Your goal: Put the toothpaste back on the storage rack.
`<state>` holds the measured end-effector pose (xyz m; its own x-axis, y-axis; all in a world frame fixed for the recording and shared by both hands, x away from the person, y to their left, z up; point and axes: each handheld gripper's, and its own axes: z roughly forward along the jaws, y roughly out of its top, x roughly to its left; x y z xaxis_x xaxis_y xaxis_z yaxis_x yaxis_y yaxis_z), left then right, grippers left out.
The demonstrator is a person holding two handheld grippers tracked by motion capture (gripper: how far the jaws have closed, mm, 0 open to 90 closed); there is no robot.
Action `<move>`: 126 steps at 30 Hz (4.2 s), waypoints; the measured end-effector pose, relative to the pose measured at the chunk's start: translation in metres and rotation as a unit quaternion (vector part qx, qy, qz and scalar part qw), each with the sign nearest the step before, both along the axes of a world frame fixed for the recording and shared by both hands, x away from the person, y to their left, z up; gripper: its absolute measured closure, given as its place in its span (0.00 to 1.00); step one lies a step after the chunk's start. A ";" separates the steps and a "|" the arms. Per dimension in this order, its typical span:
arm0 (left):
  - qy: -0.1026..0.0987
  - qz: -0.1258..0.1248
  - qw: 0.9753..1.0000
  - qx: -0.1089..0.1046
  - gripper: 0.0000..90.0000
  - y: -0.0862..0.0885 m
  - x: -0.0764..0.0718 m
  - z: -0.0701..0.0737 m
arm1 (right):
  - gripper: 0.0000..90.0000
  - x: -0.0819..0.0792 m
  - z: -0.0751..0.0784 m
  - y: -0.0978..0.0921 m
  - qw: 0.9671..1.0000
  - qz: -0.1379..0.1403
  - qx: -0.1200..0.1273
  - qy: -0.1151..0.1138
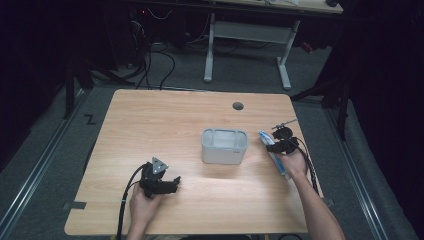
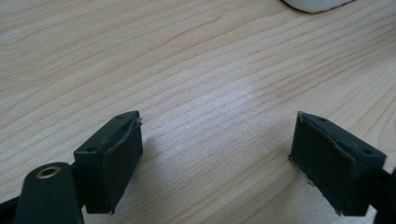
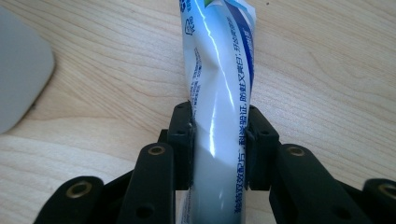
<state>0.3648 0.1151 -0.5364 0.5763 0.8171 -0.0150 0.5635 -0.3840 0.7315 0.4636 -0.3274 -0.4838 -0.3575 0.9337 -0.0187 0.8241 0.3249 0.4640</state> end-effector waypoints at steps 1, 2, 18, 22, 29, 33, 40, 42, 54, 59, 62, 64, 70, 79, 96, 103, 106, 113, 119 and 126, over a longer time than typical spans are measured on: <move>0.000 0.000 1.000 0.000 0.19 0.000 0.000 0.000 | 0.77 -0.001 0.001 0.000 1.000 0.002 0.003 -0.002; 0.000 0.000 1.000 0.000 0.19 0.000 0.000 0.000 | 0.77 -0.002 0.003 -0.001 1.000 0.003 0.004 -0.003; 0.000 0.000 1.000 0.000 0.19 0.000 0.000 0.000 | 0.77 -0.021 0.028 -0.006 0.998 0.024 0.034 -0.040; 0.000 0.000 1.000 0.000 0.19 0.000 0.000 0.000 | 0.77 -0.024 0.031 -0.006 0.998 0.027 0.041 -0.046; 0.000 0.000 1.000 0.000 0.19 0.000 0.000 0.000 | 0.77 -0.030 0.040 -0.006 0.996 0.034 0.051 -0.062; 0.000 0.000 1.000 0.000 0.19 0.000 0.000 0.000 | 0.77 -0.034 0.043 -0.005 0.995 0.036 0.056 -0.068; 0.000 0.000 1.000 0.000 0.19 0.000 0.000 0.000 | 0.77 -0.040 0.048 -0.001 0.994 0.043 0.057 -0.084; 0.000 0.000 1.000 0.000 0.19 0.000 0.000 0.000 | 0.77 -0.040 0.049 -0.001 0.994 0.045 0.058 -0.086; 0.000 0.000 1.000 0.000 0.19 0.000 0.000 0.000 | 0.77 -0.049 0.056 0.003 0.990 0.060 0.073 -0.103; 0.000 0.000 1.000 0.000 0.19 0.000 0.000 0.000 | 0.77 -0.053 0.060 0.004 0.988 0.065 0.082 -0.112; 0.000 0.000 1.000 0.000 0.19 0.000 0.000 0.000 | 0.77 -0.055 0.062 0.005 0.987 0.067 0.086 -0.115; 0.000 0.000 1.000 0.000 0.19 0.000 0.000 0.000 | 0.77 -0.056 0.065 0.006 0.986 0.072 0.089 -0.119; 0.000 0.000 1.000 0.000 0.19 0.000 0.000 0.000 | 0.77 -0.059 0.072 0.012 0.983 0.088 0.099 -0.126; 0.000 0.000 1.000 0.000 0.19 0.000 0.000 0.000 | 0.77 -0.064 0.082 0.022 0.978 0.108 0.118 -0.137; 0.000 0.000 1.000 0.000 0.19 0.000 0.000 0.000 | 0.78 -0.065 0.109 0.049 0.958 0.161 0.167 -0.167; 0.000 0.000 1.000 0.000 0.19 0.000 0.000 0.000 | 0.78 -0.060 0.118 0.060 0.952 0.167 0.176 -0.185; 0.000 0.000 1.000 0.000 0.19 0.000 0.000 0.000 | 0.78 -0.059 0.121 0.063 0.951 0.167 0.182 -0.187; 0.000 0.000 1.000 0.000 0.19 0.000 0.000 0.000 | 0.78 -0.050 0.127 0.077 0.947 0.182 0.184 -0.190; 0.000 0.001 1.000 -0.001 0.19 0.000 0.000 0.000 | 0.78 -0.042 0.138 0.090 0.941 0.198 0.188 -0.198; 0.000 0.001 1.000 -0.001 0.19 0.000 0.000 0.000 | 0.78 -0.035 0.150 0.097 0.937 0.210 0.191 -0.204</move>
<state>0.3648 0.1151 -0.5365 0.5753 0.8177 -0.0169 0.5640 -0.3817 0.7322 0.4282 -0.2306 -0.3335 -0.7303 0.6792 0.0733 0.3904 0.3269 0.8606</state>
